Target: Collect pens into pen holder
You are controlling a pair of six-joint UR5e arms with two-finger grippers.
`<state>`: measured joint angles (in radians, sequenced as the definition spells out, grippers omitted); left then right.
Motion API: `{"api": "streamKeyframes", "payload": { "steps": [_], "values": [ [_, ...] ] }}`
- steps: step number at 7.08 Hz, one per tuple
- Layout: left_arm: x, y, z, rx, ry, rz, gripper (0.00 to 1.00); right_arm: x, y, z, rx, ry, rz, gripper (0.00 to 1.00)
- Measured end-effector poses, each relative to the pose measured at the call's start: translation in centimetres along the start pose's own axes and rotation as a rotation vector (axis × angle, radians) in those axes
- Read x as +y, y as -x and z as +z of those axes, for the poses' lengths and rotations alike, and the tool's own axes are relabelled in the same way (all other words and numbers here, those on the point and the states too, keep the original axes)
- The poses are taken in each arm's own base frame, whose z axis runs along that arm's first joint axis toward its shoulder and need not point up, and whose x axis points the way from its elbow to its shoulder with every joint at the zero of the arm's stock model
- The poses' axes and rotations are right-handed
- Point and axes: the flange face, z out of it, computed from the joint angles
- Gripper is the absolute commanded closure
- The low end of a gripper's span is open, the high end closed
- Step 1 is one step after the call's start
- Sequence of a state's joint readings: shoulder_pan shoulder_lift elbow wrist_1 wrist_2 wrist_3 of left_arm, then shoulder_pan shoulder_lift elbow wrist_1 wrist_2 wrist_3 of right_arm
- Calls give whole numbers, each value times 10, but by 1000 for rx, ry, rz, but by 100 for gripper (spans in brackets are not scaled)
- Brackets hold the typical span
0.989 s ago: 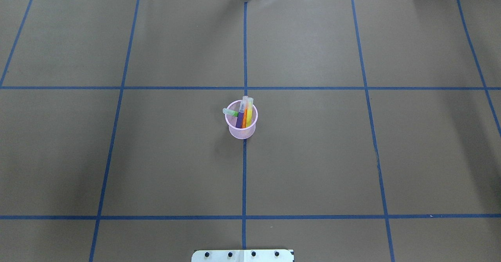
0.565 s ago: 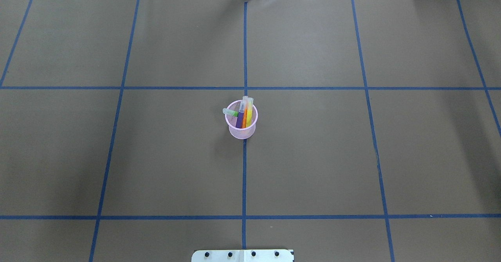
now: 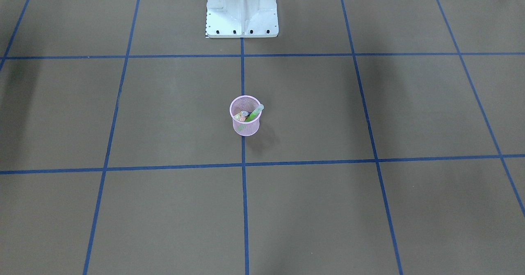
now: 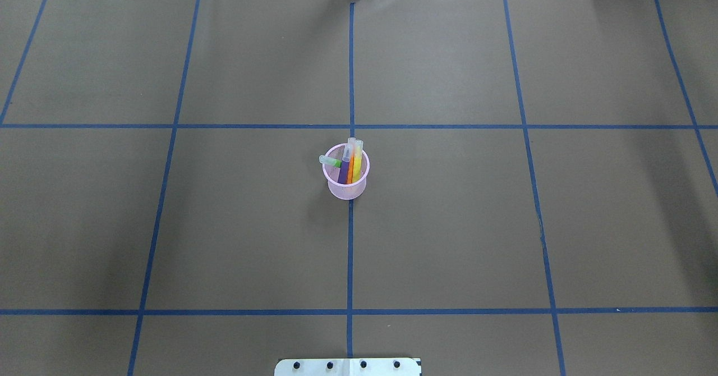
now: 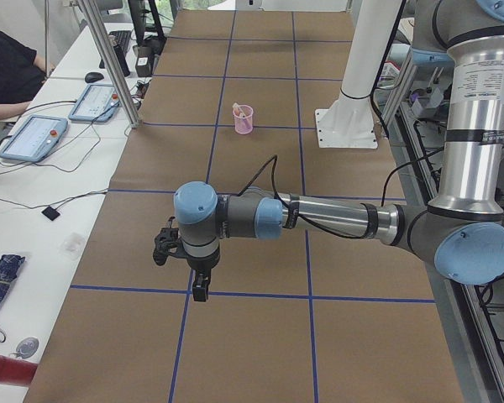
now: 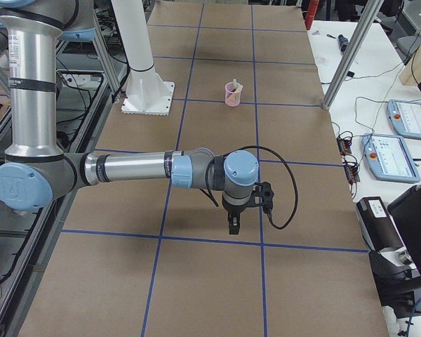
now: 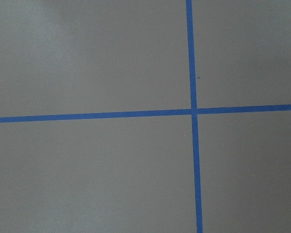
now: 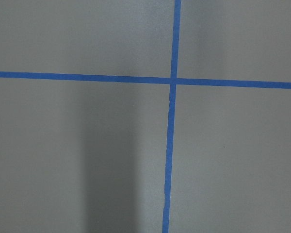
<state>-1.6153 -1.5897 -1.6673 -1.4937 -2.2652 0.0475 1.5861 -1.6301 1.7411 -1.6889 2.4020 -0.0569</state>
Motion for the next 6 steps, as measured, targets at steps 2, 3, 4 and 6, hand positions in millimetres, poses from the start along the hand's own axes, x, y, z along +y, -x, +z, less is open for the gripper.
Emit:
{"api": "streamKeyframes", "payload": {
  "steps": [2,3,4,6],
  "values": [
    [0,-1,1,17,1,-1,0,0,1,-1,-6,-1,0,0],
    [0,-2,1,22,1,-2,0,-1,1,-1,-7,-2,0,1],
    [0,-2,0,24,1,-1,0,-1,2,-1,-8,-3,-1,0],
    [0,-2,0,24,0,-1,0,-1,3,-2,-8,-4,-1,0]
  ]
}}
